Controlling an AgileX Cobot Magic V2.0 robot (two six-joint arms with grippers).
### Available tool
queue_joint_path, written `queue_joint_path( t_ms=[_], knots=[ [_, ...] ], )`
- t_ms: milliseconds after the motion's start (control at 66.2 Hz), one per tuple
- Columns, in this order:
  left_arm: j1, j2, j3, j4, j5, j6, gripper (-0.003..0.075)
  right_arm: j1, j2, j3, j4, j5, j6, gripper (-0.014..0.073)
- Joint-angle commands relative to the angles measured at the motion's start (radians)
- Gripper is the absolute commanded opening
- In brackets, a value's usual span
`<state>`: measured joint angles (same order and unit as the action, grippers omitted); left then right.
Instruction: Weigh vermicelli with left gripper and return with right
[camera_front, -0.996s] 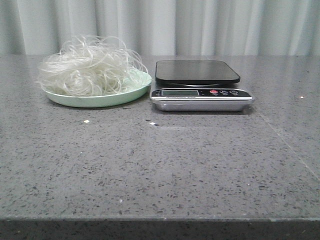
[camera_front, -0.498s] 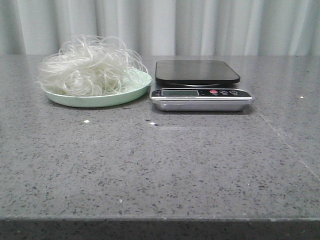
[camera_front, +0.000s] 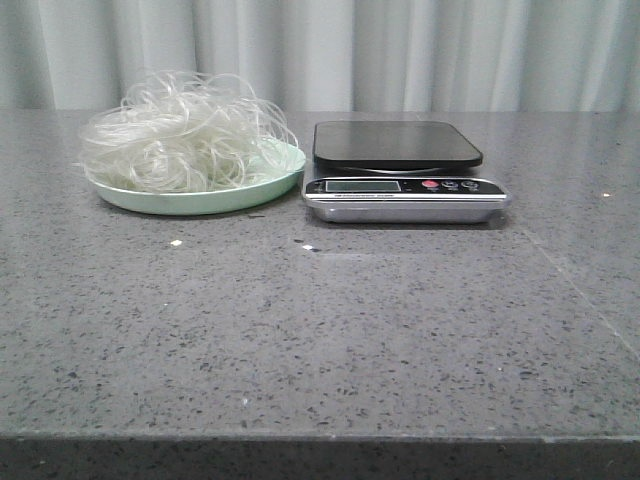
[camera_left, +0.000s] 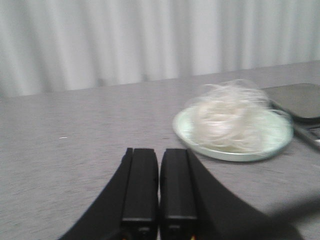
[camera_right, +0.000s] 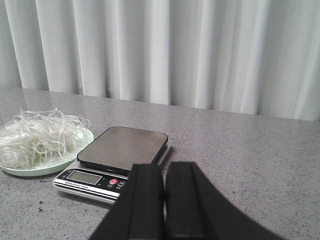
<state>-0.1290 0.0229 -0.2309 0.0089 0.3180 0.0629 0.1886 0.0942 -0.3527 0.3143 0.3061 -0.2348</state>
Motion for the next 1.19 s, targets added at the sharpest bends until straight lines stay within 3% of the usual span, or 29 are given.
queue_joint_path(
  t_ms=[0, 166, 317, 815, 1178],
  knots=[
    [0.085, -0.041, 0.028, -0.009, -0.105, -0.004, 0.0127, -0.007, 0.014, -0.024, 0.006, -0.069, -0.008, 0.0180],
    [0.182, -0.046, 0.133, -0.018, -0.210, -0.025, 0.0127, -0.007, 0.014, -0.024, 0.006, -0.069, -0.008, 0.0180],
    [0.216, -0.048, 0.246, -0.018, -0.427, -0.120, 0.0127, -0.007, 0.014, -0.024, 0.006, -0.069, -0.008, 0.0180],
    [0.089, -0.046, 0.240, -0.001, -0.404, -0.122, 0.0127, -0.007, 0.014, -0.024, 0.006, -0.069, -0.008, 0.0180],
    [0.087, -0.046, 0.240, -0.001, -0.404, -0.122, 0.0127, -0.007, 0.014, -0.024, 0.006, -0.069, -0.008, 0.0180]
  ],
)
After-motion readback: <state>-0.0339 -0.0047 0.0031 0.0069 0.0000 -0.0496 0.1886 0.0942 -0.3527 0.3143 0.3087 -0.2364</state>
